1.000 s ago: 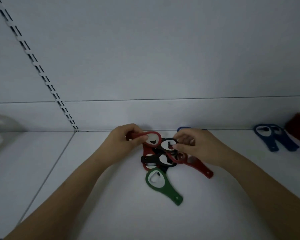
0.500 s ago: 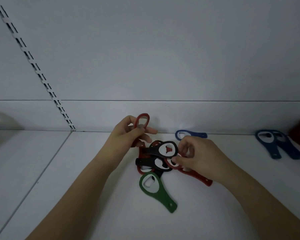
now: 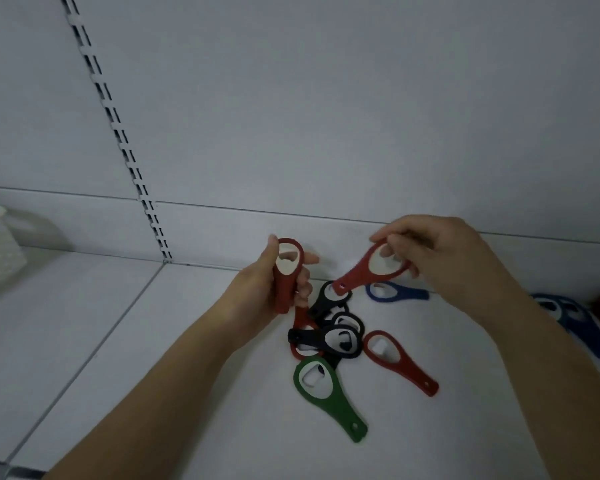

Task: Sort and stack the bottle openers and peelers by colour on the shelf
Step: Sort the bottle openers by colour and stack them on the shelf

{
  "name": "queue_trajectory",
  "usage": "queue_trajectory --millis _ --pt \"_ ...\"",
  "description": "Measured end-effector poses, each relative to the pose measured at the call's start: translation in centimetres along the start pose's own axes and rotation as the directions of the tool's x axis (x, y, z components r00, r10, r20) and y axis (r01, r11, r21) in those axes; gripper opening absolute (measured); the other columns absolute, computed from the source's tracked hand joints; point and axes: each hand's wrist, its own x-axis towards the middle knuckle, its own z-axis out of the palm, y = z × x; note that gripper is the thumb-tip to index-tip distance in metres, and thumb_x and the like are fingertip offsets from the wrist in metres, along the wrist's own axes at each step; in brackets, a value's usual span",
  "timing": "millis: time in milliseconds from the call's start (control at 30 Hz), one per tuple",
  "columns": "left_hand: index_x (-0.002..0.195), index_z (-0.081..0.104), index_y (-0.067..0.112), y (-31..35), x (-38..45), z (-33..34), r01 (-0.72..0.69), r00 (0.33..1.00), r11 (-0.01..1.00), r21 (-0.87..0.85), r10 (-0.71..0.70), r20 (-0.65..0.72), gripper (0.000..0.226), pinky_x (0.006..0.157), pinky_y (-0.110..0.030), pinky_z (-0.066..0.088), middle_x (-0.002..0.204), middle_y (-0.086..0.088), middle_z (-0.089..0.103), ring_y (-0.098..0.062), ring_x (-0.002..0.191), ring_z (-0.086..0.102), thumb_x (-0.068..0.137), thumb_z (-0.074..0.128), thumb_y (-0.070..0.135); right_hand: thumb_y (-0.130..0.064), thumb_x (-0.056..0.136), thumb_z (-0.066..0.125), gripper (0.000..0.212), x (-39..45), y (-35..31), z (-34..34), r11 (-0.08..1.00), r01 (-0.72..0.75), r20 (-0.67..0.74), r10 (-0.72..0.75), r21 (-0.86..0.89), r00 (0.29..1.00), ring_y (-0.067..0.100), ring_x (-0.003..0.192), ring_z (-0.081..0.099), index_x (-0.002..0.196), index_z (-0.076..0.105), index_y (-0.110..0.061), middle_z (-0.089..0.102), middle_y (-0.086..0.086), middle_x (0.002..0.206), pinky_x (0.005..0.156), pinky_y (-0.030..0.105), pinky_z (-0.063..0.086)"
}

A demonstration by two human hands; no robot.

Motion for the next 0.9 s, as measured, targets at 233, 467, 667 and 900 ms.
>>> queue_trajectory --millis 233,467,667,900 --pt "0.121 0.06 0.005 0.2 -0.8 -0.5 0.068 0.988 0.984 0.166 -0.089 0.123 0.054 0.062 -0.028 0.054 0.108 -0.016 0.07 -0.025 0.084 0.069 0.104 0.032 0.047 -0.012 0.089 0.068 0.01 2.5 -1.9 7.9 0.988 0.079 0.105 -0.093 0.134 0.99 0.0 0.081 0.067 0.091 0.066 -0.022 0.071 -0.01 0.091 0.068 0.015 0.054" --pt "0.127 0.051 0.023 0.4 0.3 -2.6 -0.024 0.987 0.994 0.104 0.04 -0.155 0.027 0.04 -0.02 0.028 0.073 -0.004 0.049 -0.014 0.047 0.035 0.105 0.036 0.021 -0.06 0.086 0.06 0.037 1.9 0.5 9.7 0.944 0.024 0.101 0.01 -0.329 0.995 0.004 0.076 0.056 0.089 0.064 -0.023 0.06 -0.01 0.085 0.07 0.028 0.052" --pt "0.102 0.051 0.019 0.3 0.3 -2.7 -0.079 0.971 0.973 0.217 0.124 -0.203 0.034 0.038 -0.019 0.023 0.068 -0.008 0.053 -0.015 0.041 0.034 0.105 0.034 0.048 -0.061 0.072 0.075 0.042 1.0 0.4 11.6 0.924 0.026 0.325 0.108 -0.382 0.939 0.006 0.079 0.052 0.09 0.066 -0.024 0.054 -0.009 0.086 0.064 0.022 0.043" --pt "0.116 0.057 0.011 0.2 0.8 -2.6 0.054 0.981 0.982 -0.182 -0.087 -0.175 0.042 0.034 -0.015 0.02 0.075 -0.007 0.051 -0.012 0.049 0.036 0.105 0.032 0.042 -0.035 0.088 0.07 0.016 2.0 -0.1 8.8 0.972 -0.132 0.046 0.126 0.194 0.991 0.005 0.061 0.065 0.087 0.063 -0.02 0.07 -0.004 0.073 0.058 0.02 0.049"
